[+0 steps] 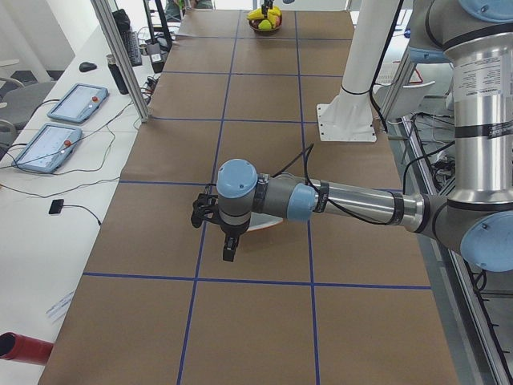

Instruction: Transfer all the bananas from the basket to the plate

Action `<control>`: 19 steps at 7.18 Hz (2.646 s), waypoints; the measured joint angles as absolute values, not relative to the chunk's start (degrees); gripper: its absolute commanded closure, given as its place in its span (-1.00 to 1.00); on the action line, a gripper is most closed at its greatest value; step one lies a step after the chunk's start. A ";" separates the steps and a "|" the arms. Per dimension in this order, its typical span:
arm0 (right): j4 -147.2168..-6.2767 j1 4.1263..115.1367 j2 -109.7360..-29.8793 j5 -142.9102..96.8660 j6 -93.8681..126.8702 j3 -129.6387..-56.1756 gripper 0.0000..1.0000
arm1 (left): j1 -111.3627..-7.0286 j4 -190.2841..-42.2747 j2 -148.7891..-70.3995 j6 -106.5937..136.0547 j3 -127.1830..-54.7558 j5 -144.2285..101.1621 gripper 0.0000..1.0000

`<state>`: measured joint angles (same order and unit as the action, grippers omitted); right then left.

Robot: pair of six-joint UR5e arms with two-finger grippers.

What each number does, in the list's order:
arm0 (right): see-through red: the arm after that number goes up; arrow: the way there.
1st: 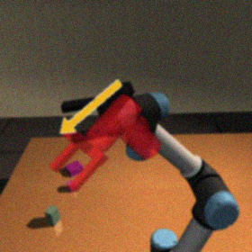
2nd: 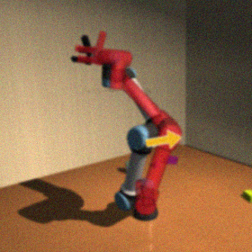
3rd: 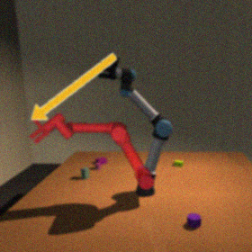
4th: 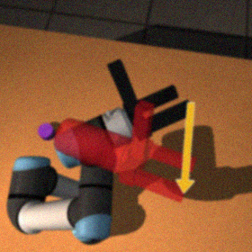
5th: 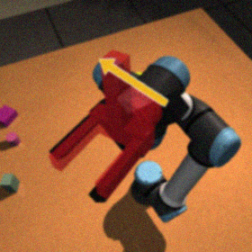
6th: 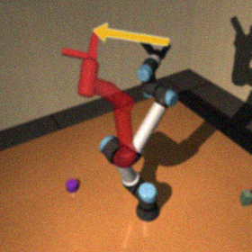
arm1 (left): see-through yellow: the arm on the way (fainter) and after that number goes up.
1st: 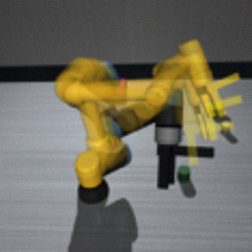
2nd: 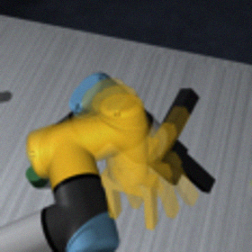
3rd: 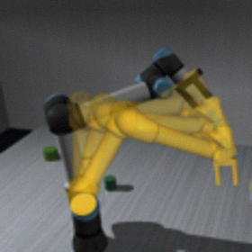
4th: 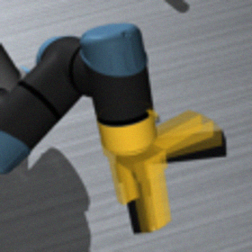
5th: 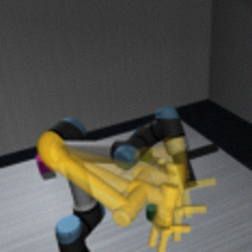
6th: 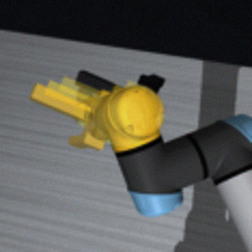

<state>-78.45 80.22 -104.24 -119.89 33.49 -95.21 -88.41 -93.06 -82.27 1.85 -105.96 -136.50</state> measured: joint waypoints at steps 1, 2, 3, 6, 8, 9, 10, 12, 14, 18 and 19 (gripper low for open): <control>-77.29 80.07 -104.24 -119.01 35.15 -94.59 -0.77 | -88.42 -93.00 -82.27 1.87 -106.46 -136.44 -1.00; -76.50 79.82 -104.24 -118.51 36.07 -94.02 -0.75 | -88.42 -92.94 -82.27 1.90 -106.97 -136.40 -1.00; -76.03 79.53 -104.20 -118.25 36.46 -93.54 -0.74 | -88.45 -92.92 -82.27 1.92 -107.24 -136.36 -1.00; -75.69 78.74 -103.40 -118.05 37.16 -92.71 -0.64 | -88.47 -92.90 -82.24 1.93 -107.44 -136.38 -1.00; -75.68 78.39 -103.24 -118.11 37.17 -92.44 -0.54 | -88.50 -92.90 -82.20 1.93 -107.54 -136.37 -1.00; -75.67 78.29 -103.25 -118.15 37.04 -92.33 -0.49 | -88.50 -92.90 -82.18 1.93 -107.63 -136.34 -1.00; -75.65 78.26 -103.28 -118.14 36.82 -92.17 -0.40 | -88.51 -92.90 -82.18 1.93 -107.74 -136.34 -1.00; -75.60 78.23 -103.34 -118.13 36.53 -92.01 0.16 | -88.50 -92.85 -82.18 1.93 -108.07 -136.40 -1.00; -75.53 78.22 -103.36 -118.14 36.46 -92.05 0.99 | -88.51 -92.82 -82.18 2.01 -108.23 -136.40 -1.00; -75.75 78.55 -103.82 -118.10 35.68 -94.93 1.00 | -88.51 -92.82 -82.18 3.40 -108.76 -136.48 -1.00; -76.05 78.80 -104.37 -118.10 35.40 -96.66 1.00 | -88.49 -92.82 -82.18 3.80 -108.77 -136.54 -1.00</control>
<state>-76.05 78.80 -104.37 -118.10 35.40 -96.66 -88.49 -92.82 -82.18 3.80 -108.77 -136.54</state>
